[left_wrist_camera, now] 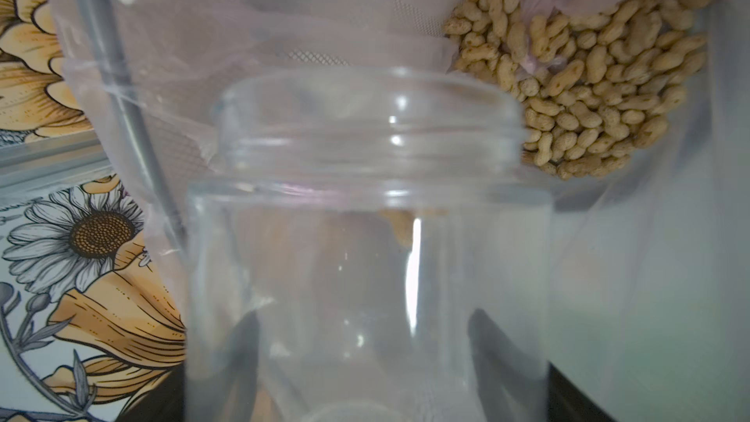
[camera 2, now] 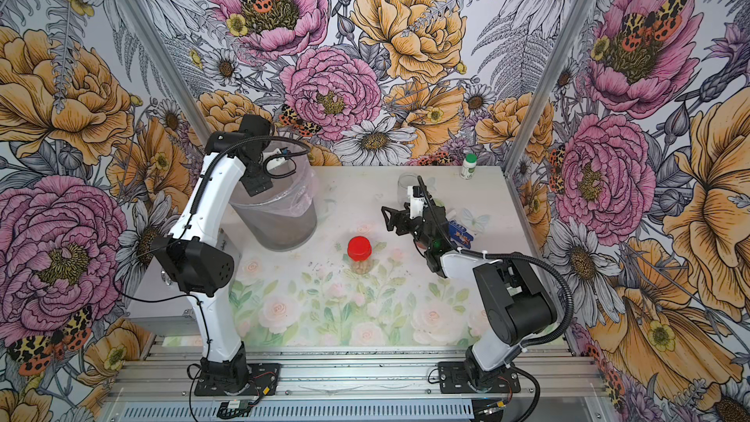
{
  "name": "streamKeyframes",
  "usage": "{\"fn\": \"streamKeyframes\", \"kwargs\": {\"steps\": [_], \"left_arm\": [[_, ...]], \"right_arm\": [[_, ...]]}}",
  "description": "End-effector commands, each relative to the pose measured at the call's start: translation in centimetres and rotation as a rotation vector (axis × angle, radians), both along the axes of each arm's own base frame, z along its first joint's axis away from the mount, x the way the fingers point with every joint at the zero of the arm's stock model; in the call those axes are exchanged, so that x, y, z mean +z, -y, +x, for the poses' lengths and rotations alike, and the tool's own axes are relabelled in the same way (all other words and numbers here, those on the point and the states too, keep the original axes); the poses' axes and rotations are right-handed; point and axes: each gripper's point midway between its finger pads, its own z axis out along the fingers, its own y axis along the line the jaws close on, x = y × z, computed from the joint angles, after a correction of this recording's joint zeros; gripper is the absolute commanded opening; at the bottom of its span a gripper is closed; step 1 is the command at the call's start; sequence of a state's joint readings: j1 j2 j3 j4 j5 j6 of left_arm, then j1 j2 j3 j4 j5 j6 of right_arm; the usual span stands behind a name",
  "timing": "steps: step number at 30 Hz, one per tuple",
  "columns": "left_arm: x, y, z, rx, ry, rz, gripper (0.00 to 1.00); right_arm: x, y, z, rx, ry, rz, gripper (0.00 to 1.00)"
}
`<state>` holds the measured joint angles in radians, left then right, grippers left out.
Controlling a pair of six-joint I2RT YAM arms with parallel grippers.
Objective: Empty moldy peanuts from jars
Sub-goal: Pour the moldy peanuts from the jar into the trash bin.
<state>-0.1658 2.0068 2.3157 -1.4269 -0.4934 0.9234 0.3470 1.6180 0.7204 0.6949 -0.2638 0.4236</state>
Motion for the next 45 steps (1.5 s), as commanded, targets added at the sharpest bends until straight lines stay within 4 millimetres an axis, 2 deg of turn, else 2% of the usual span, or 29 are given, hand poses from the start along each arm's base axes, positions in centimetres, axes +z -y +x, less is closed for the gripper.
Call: {"fn": "streamKeyframes", "kwargs": {"steps": [1,2,3,5,6,8,9,11,12,14,15,16,17,19,20,21,23,25,27,29,30,32,34,36,38,40,42,43,45], "left_arm": [[4.2,1.2,2.0,-0.061,0.172,-0.029,0.29],[1.4,4.3,1.3,-0.186,0.081,-0.038,0.28],[0.6,3.5,0.9,-0.158,0.049,0.007,0.27],[3.6,-2.9,0.9,0.082,0.157,-0.013,0.26],[3.6,-3.8,0.7,0.115,0.168,-0.070,0.27],[-0.8,-0.3,-0.9,-0.030,-0.006,-0.014,0.26],[-1.7,-0.1,-1.4,-0.051,-0.052,0.060,0.24],[1.8,-1.6,0.6,0.059,0.099,0.017,0.24],[2.3,-0.8,1.2,0.072,0.134,-0.082,0.24],[-2.5,2.5,0.6,-0.019,-0.019,-0.176,0.22],[-3.8,1.9,0.3,-0.009,-0.060,-0.111,0.21],[-3.3,0.4,0.6,0.031,-0.052,-0.039,0.22],[-0.6,-0.7,1.2,0.052,0.025,-0.029,0.22],[4.7,-0.2,1.4,0.023,0.187,-0.106,0.27],[5.0,0.8,0.7,0.006,0.192,-0.158,0.29],[3.3,1.5,-0.1,0.005,0.139,-0.194,0.30],[-4.1,1.4,-2.2,0.044,-0.077,-0.210,0.26],[-6.8,-1.8,-3.0,0.107,-0.160,-0.104,0.24],[-1.2,-3.2,-1.3,0.118,0.007,-0.089,0.25],[6.4,-1.5,-0.1,0.073,0.241,-0.192,0.30],[6.5,0.1,-0.1,0.033,0.242,-0.255,0.30],[2.2,3.4,-1.4,-0.062,0.094,-0.354,0.28],[0.0,0.7,-0.4,0.032,0.058,-0.247,0.25],[1.4,-2.1,0.4,0.080,0.102,-0.119,0.24],[3.6,-1.5,0.6,0.084,0.177,-0.198,0.26],[-0.3,1.0,-1.0,0.045,0.053,-0.304,0.28],[-4.1,-0.6,-2.2,0.051,-0.073,-0.146,0.22],[-2.8,-1.8,-1.4,0.056,-0.037,-0.084,0.23],[4.5,-1.8,0.8,0.057,0.189,-0.098,0.27]], "right_arm": [[0.8,-0.1,0.1,0.004,0.032,0.031,0.89],[0.8,-0.3,0.3,0.011,0.030,0.038,0.89],[1.0,-0.6,0.4,0.025,0.032,0.044,0.89],[1.4,-0.6,0.2,0.031,0.032,0.046,0.88],[1.5,-0.4,0.0,0.015,0.040,0.044,0.89],[1.6,-0.2,0.2,0.001,0.050,0.042,0.89],[1.7,-0.3,0.3,0.013,0.052,0.043,0.89],[1.8,-0.6,0.4,0.024,0.039,0.035,0.89],[1.7,-0.5,0.4,0.020,0.040,0.035,0.89],[1.2,-0.6,0.3,0.021,0.039,0.040,0.89],[0.9,-0.6,0.4,0.024,0.033,0.040,0.89],[0.9,-0.6,0.4,0.027,0.032,0.040,0.89],[0.8,-0.5,0.3,0.024,0.027,0.040,0.89],[1.0,-0.4,0.1,0.025,0.027,0.035,0.89],[1.0,-0.4,0.0,0.027,0.025,0.027,0.89],[0.8,-0.4,0.0,0.025,0.022,0.023,0.89],[0.3,-0.4,0.1,0.026,0.024,0.020,0.89],[0.0,-0.4,0.3,0.025,0.012,0.029,0.89],[0.5,-0.6,0.2,0.037,0.018,0.037,0.89],[1.0,-0.7,0.0,0.047,0.017,0.026,0.89],[1.1,-0.7,0.0,0.045,0.022,0.019,0.89],[1.0,-0.4,0.0,0.031,0.030,0.010,0.89],[0.8,-0.3,0.2,0.017,0.028,0.017,0.89],[0.7,-0.4,0.3,0.024,0.020,0.031,0.89],[0.8,-0.8,0.2,0.036,0.017,0.032,0.89],[0.2,-0.7,0.2,0.031,0.010,0.019,0.89],[0.0,-0.5,0.4,0.019,0.014,0.021,0.89],[0.2,-0.5,0.4,0.021,0.017,0.028,0.89],[0.8,-0.9,0.4,0.041,0.021,0.031,0.89]]}}
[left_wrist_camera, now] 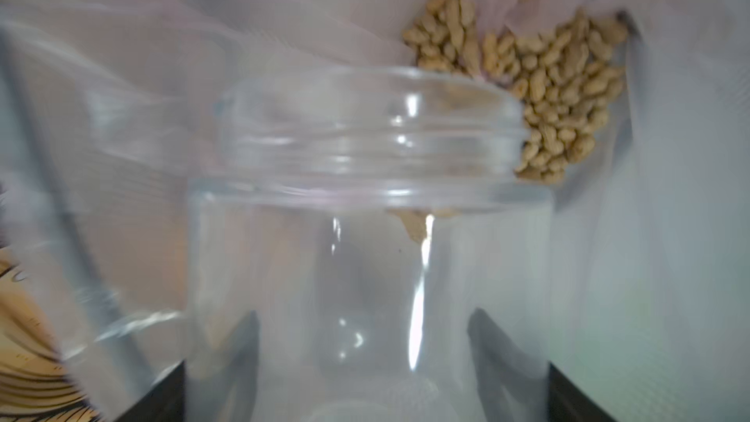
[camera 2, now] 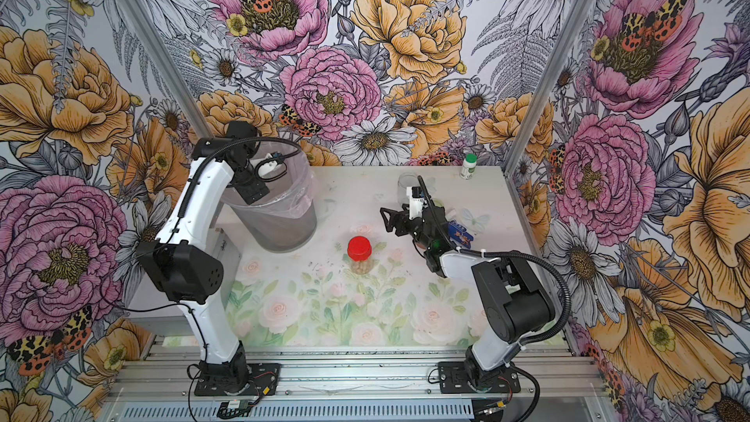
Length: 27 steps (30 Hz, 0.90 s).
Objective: Empty moldy peanuts from jars
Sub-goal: Pour the moldy peanuts from the jar into the trash bin.
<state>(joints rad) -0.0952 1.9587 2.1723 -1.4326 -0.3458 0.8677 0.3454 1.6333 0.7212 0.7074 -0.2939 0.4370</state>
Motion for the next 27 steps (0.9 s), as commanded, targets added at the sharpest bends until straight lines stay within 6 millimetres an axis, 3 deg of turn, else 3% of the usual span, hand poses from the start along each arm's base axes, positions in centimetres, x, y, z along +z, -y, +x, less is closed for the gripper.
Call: {"fn": "streamKeyframes", "kwargs": {"steps": [1,2,3,4,5,6,7,8,9,10,11,12,13,14,15,16,18,19,21,22,23,24,25,26,27], "left_arm": [[10.8,0.8,3.2,-0.012,0.376,-0.016,0.30],[11.4,2.3,3.0,-0.040,0.397,-0.088,0.31],[9.4,3.8,2.6,-0.063,0.335,-0.158,0.31],[5.8,4.7,2.0,-0.089,0.223,-0.196,0.28],[3.1,4.2,1.6,-0.081,0.142,-0.173,0.26],[1.1,2.4,1.6,-0.038,0.090,-0.106,0.24],[1.2,0.4,2.0,0.002,0.095,-0.033,0.24],[2.7,-0.6,2.4,0.024,0.136,0.001,0.24],[5.4,-0.9,2.7,0.033,0.217,0.004,0.26],[7.7,-0.2,2.7,0.034,0.289,-0.055,0.28],[8.1,1.0,2.2,0.020,0.301,-0.128,0.30],[6.3,2.5,1.4,-0.006,0.241,-0.204,0.30],[2.9,3.4,0.4,-0.026,0.136,-0.223,0.29],[0.1,3.2,-0.1,-0.030,0.054,-0.184,0.26],[-1.9,1.7,0.0,-0.002,0.002,-0.105,0.23],[-1.4,0.3,1.0,0.031,0.025,-0.052,0.22],[3.6,-1.5,2.0,0.096,0.185,-0.090,0.25],[6.1,-2.0,0.8,0.094,0.241,-0.139,0.28],[8.3,-2.6,-1.1,0.090,0.291,-0.137,0.30],[8.3,-2.1,-0.7,0.083,0.290,-0.116,0.30],[6.4,-0.1,1.1,0.040,0.249,-0.114,0.31],[4.3,4.0,2.1,-0.082,0.187,-0.107,0.30],[2.7,6.5,2.3,-0.156,0.136,-0.079,0.28],[2.6,6.1,2.4,-0.129,0.132,-0.051,0.27],[3.5,3.6,2.3,-0.050,0.157,-0.052,0.26]], "right_arm": [[1.3,-0.7,0.4,0.026,0.027,0.008,0.89],[1.3,-0.7,0.3,0.025,0.026,-0.001,0.89],[1.1,-0.6,0.2,0.019,0.030,-0.010,0.89],[0.9,-0.4,0.2,0.011,0.033,-0.012,0.89],[0.7,-0.2,0.3,0.003,0.031,-0.009,0.89],[0.5,-0.1,0.4,-0.004,0.028,-0.005,0.89],[0.6,-0.1,0.4,-0.003,0.029,0.000,0.89],[0.8,-0.2,0.4,0.002,0.032,0.005,0.89],[1.1,-0.3,0.4,0.006,0.037,0.004,0.89],[1.2,-0.3,0.4,0.008,0.036,0.001,0.89],[1.4,-0.3,0.3,0.010,0.037,-0.003,0.89],[1.2,-0.3,0.2,0.008,0.037,-0.007,0.89],[1.1,-0.2,0.2,0.004,0.041,-0.008,0.89],[0.8,0.0,0.3,-0.004,0.038,-0.009,0.89],[0.6,0.1,0.4,-0.007,0.035,-0.007,0.89],[0.7,0.0,0.4,-0.006,0.034,-0.001,0.89],[0.8,-0.1,0.3,0.003,0.035,0.004,0.89],[1.0,-0.1,0.3,0.006,0.035,0.001,0.89],[1.3,0.2,0.2,-0.008,0.045,-0.009,0.89],[1.3,0.3,0.2,-0.014,0.048,-0.011,0.89],[1.2,0.3,0.3,-0.014,0.045,-0.010,0.89],[1.1,0.1,0.5,-0.006,0.042,-0.004,0.89],[1.1,-0.4,0.7,0.015,0.041,0.005,0.89],[1.0,-0.7,0.7,0.031,0.032,0.013,0.89],[1.0,-0.8,0.6,0.035,0.029,0.021,0.88]]}}
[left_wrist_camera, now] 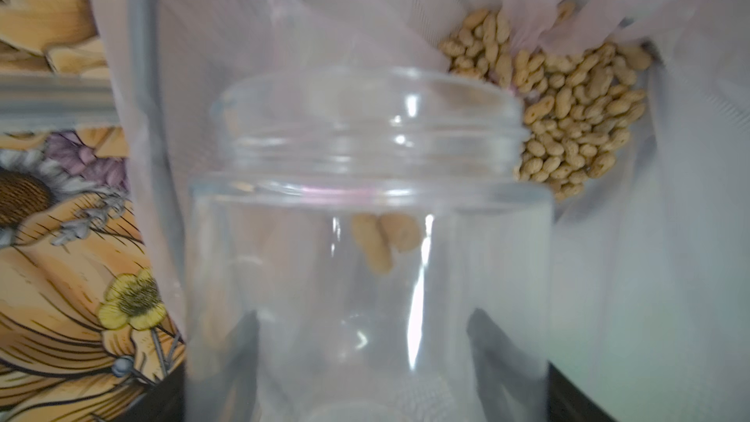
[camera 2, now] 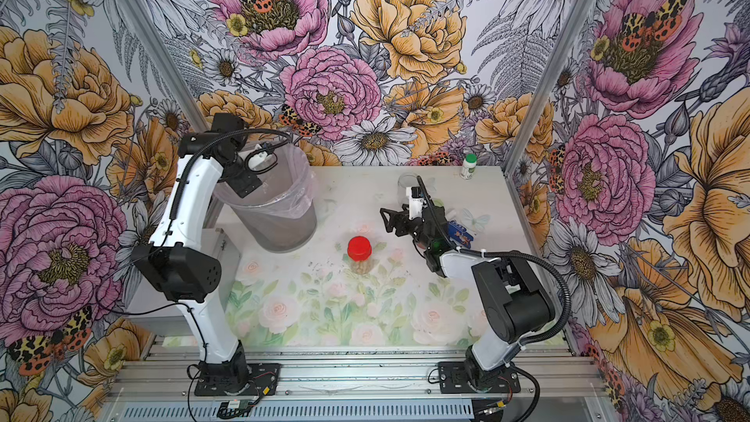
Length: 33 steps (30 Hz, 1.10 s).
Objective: Empty moldy peanuts from jars
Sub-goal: Pour the moldy peanuts from the jar into the trash bin.
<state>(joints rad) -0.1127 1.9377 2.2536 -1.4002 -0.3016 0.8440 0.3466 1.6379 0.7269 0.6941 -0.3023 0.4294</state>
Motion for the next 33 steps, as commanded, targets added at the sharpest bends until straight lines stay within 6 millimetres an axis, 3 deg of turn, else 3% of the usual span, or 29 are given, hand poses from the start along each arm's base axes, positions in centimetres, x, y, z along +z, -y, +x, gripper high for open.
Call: {"fn": "streamKeyframes", "kwargs": {"steps": [1,2,3,5,6,8,9,10,12,13,14,16,17,19,20,21,23,24,26,27,28,30,31,32,33], "left_arm": [[1.2,-0.9,0.5,0.046,0.055,-0.017,0.28],[2.1,-2.7,0.1,0.103,0.082,-0.041,0.30],[2.3,-2.7,0.6,0.117,0.098,-0.047,0.30],[0.2,1.4,0.6,-0.043,0.017,-0.013,0.27],[0.1,1.3,-0.1,-0.048,0.006,0.026,0.26],[2.2,-3.2,-1.3,0.080,0.070,-0.015,0.28],[3.0,-4.5,-1.0,0.132,0.106,-0.051,0.31],[2.4,-2.7,0.7,0.101,0.103,-0.061,0.31],[-1.2,4.3,2.1,-0.124,-0.001,0.021,0.27],[-1.4,4.7,2.0,-0.133,-0.011,0.073,0.26],[-0.7,3.0,1.4,-0.087,0.004,0.059,0.26],[1.5,-3.0,-0.3,0.079,0.069,-0.056,0.31],[1.5,-3.9,-0.2,0.116,0.074,-0.061,0.32],[-1.0,0.8,0.4,-0.041,-0.003,0.012,0.28],[-1.4,2.2,0.1,-0.085,-0.024,0.039,0.27],[-0.7,1.4,-0.4,-0.054,-0.004,0.033,0.26],[1.4,-3.6,-1.4,0.094,0.065,-0.057,0.30],[1.8,-4.4,-0.6,0.153,0.093,-0.090,0.32],[-0.9,1.0,1.5,0.021,0.007,-0.079,0.29],[-2.5,3.4,1.3,-0.070,-0.047,0.011,0.25],[-2.8,2.4,0.6,-0.063,-0.068,0.049,0.24],[-0.4,-4.1,-0.5,0.112,0.025,-0.056,0.29],[0.8,-6.1,-1.0,0.187,0.065,-0.095,0.31],[1.1,-5.6,-1.1,0.176,0.074,-0.104,0.32],[1.0,-3.7,-0.7,0.119,0.065,-0.093,0.31]], "right_arm": [[1.2,-0.3,0.3,0.015,0.038,0.029,0.88],[1.3,0.2,-0.1,-0.006,0.046,0.022,0.88],[1.4,0.9,-0.4,-0.036,0.056,0.009,0.90],[1.8,0.9,0.1,-0.041,0.068,0.005,0.90],[2.1,0.4,0.5,-0.014,0.067,0.009,0.90],[2.1,-0.2,0.6,0.018,0.053,0.015,0.88],[2.2,0.0,0.3,0.008,0.061,0.018,0.88],[2.1,0.3,0.1,-0.012,0.066,0.018,0.89],[1.8,0.2,0.4,0.000,0.053,0.025,0.89],[1.8,-0.3,0.6,0.023,0.051,0.027,0.89],[1.7,-0.5,0.4,0.034,0.044,0.026,0.88],[1.6,0.2,-0.4,0.009,0.048,0.021,0.88],[1.4,0.6,-0.5,-0.013,0.050,0.015,0.89],[1.1,0.5,0.3,-0.014,0.040,0.021,0.90],[1.1,-0.2,0.6,0.018,0.035,0.032,0.89],[1.4,-1.1,1.0,0.058,0.032,0.042,0.88],[1.3,-1.2,0.7,0.063,0.021,0.043,0.87],[1.2,-0.7,0.3,0.034,0.032,0.034,0.88],[0.8,-0.4,0.4,0.013,0.031,0.023,0.89],[1.0,-0.9,0.7,0.037,0.029,0.029,0.89],[1.1,-1.4,0.7,0.067,0.019,0.030,0.87],[1.4,-1.5,0.0,0.070,0.020,0.026,0.87],[1.4,-1.1,-0.4,0.043,0.036,0.012,0.88],[1.4,-0.8,-0.3,0.020,0.042,0.003,0.89],[1.4,-0.9,-0.1,0.025,0.037,0.003,0.90]]}}
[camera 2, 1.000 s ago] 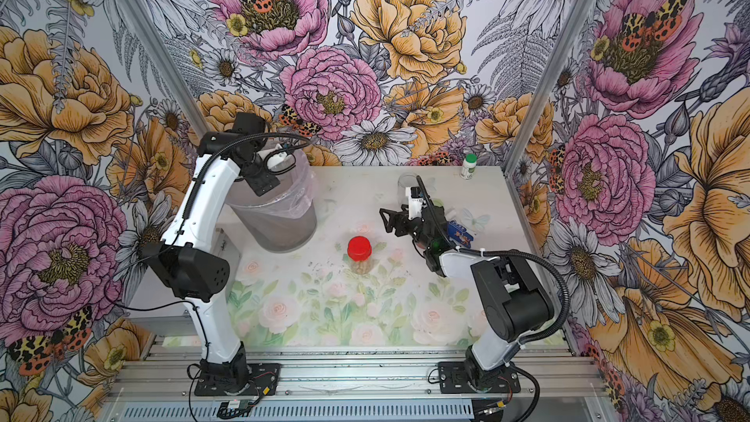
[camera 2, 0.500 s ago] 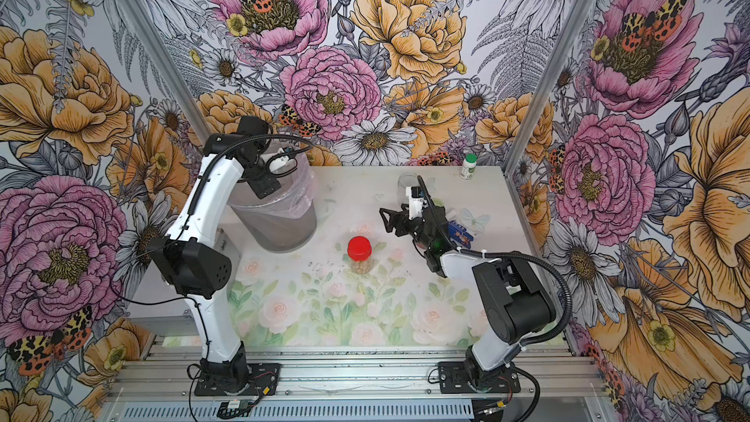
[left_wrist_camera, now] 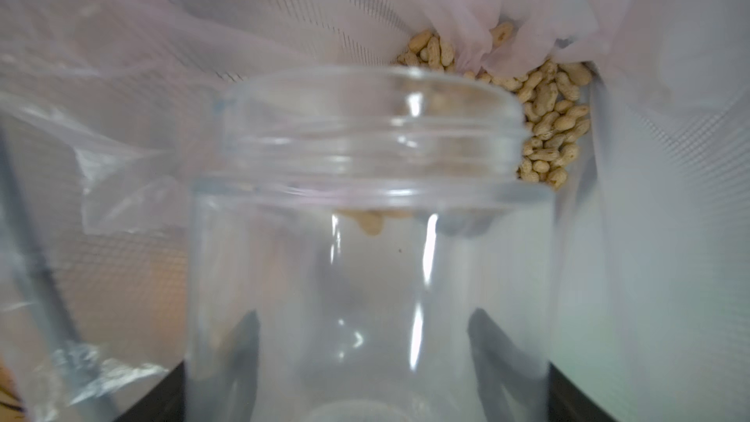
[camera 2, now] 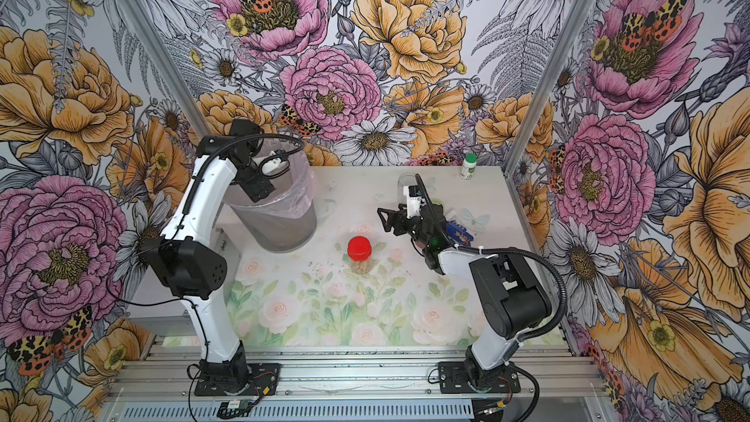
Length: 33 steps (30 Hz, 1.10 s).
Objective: Empty moldy peanuts from jars
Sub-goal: Pour the moldy peanuts from the jar into the trash bin.
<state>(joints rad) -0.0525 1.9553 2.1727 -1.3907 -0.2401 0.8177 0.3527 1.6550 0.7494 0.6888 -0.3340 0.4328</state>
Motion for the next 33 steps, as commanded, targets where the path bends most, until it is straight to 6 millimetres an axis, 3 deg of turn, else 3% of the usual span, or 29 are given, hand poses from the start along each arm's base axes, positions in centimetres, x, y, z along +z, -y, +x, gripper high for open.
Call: {"fn": "streamKeyframes", "kwargs": {"steps": [1,3,6,10,12,13,17,20,23,27,31,33], "left_arm": [[4.1,0.1,0.2,0.007,0.140,-0.002,0.29],[4.1,2.2,1.3,-0.046,0.147,-0.006,0.28],[6.9,2.1,2.4,0.005,0.249,-0.163,0.29],[11.2,5.7,1.2,-0.055,0.346,-0.434,0.31],[12.2,7.1,0.9,-0.093,0.382,-0.499,0.32],[13.6,7.4,0.1,-0.117,0.423,-0.515,0.33],[14.5,7.0,-0.2,-0.113,0.464,-0.486,0.35],[13.0,6.3,-0.9,-0.112,0.426,-0.397,0.35],[12.1,4.2,-1.5,-0.061,0.414,-0.330,0.34],[14.3,4.4,-2.5,-0.036,0.482,-0.597,0.32],[16.5,4.8,-2.4,-0.087,0.718,-0.640,0.33],[17.0,5.3,-2.7,-0.108,0.743,-0.688,0.37]], "right_arm": [[1.5,-0.6,0.3,0.013,0.041,0.001,0.89],[1.9,-1.6,0.8,0.055,0.034,0.005,0.88],[2.1,-1.7,0.4,0.043,0.044,0.003,0.88],[1.8,-1.7,0.3,0.046,0.034,-0.005,0.88],[2.0,-1.8,0.4,0.050,0.037,-0.011,0.88],[2.1,-1.8,0.4,0.050,0.040,-0.014,0.88],[2.0,-1.6,0.4,0.047,0.039,-0.022,0.88],[1.9,-1.6,0.4,0.046,0.043,-0.019,0.88],[1.4,-1.5,0.2,0.045,0.033,-0.019,0.88],[1.3,-1.5,-0.1,0.048,0.030,-0.018,0.88],[1.7,-1.3,-0.2,0.042,0.034,-0.019,0.88],[1.9,-1.3,-0.3,0.040,0.038,-0.019,0.88]]}}
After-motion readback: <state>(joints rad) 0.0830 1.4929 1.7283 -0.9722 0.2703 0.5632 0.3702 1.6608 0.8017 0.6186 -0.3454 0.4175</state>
